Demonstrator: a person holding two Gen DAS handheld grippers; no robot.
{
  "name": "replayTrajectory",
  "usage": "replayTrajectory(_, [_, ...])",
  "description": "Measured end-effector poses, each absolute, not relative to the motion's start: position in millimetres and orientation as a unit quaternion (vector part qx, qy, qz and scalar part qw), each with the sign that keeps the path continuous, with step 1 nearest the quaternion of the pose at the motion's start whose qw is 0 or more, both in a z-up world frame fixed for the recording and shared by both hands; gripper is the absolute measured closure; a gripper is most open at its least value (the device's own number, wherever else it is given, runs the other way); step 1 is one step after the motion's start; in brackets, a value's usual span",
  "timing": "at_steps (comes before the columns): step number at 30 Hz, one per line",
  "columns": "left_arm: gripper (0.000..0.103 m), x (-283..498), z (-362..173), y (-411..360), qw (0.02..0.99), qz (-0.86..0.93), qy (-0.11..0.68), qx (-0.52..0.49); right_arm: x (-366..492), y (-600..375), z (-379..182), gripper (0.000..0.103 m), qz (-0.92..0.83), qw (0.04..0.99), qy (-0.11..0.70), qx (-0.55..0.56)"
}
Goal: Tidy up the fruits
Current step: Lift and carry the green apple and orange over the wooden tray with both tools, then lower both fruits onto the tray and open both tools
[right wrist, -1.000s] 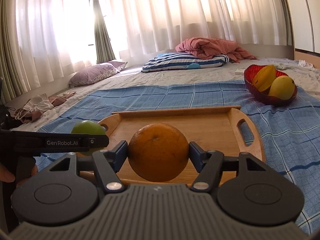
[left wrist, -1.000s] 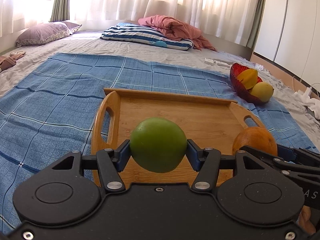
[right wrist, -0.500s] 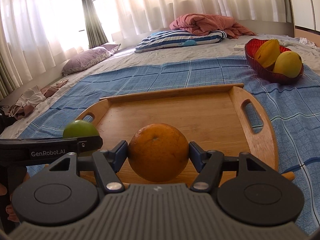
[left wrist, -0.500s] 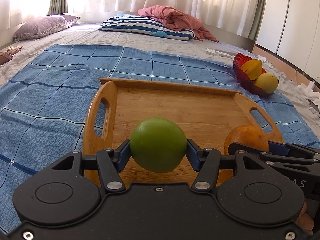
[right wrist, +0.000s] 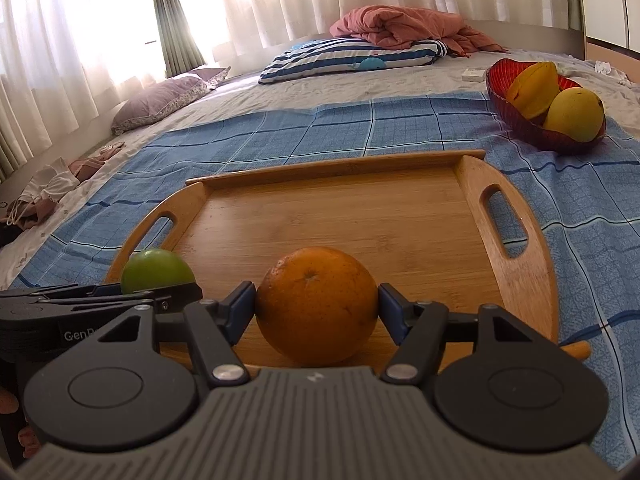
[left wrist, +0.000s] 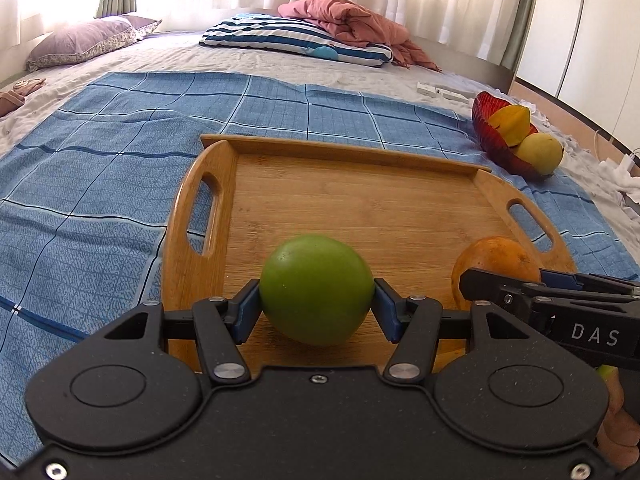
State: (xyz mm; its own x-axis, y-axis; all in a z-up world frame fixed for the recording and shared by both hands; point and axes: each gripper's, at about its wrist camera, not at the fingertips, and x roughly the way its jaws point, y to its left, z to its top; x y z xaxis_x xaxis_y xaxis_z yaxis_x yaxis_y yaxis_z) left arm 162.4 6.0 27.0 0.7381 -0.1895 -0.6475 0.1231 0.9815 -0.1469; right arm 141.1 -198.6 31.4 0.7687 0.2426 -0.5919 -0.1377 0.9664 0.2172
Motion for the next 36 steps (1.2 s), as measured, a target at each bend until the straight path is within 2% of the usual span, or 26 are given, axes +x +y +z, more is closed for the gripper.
replayTrajectory(19, [0.046,161.2,26.8,4.1,0.932,-0.085,0.351,-0.039,139.9,-197.0,31.3,0.034,0.1,0.937,0.326,0.072])
replayTrajectory(21, [0.041,161.2,26.3,3.4,0.932,-0.082,0.351,-0.034,140.5,-196.0,31.9,0.029,0.1,0.937,0.327,0.068])
replayTrajectory(22, [0.034,160.9,26.1,3.1,0.932,-0.079,0.352,-0.031,141.0,-195.0,32.2,0.024,0.101,0.937,0.329,0.066])
replayTrajectory(23, [0.03,160.1,26.0,3.3,0.933,-0.078,0.351,-0.03,141.2,-194.1,32.5,0.022,0.1,0.936,0.33,0.063])
replayTrajectory(36, [0.012,136.7,33.2,4.1,0.943,-0.073,0.325,-0.006,125.0,-196.6,40.5,0.015,0.099,0.944,0.311,0.054])
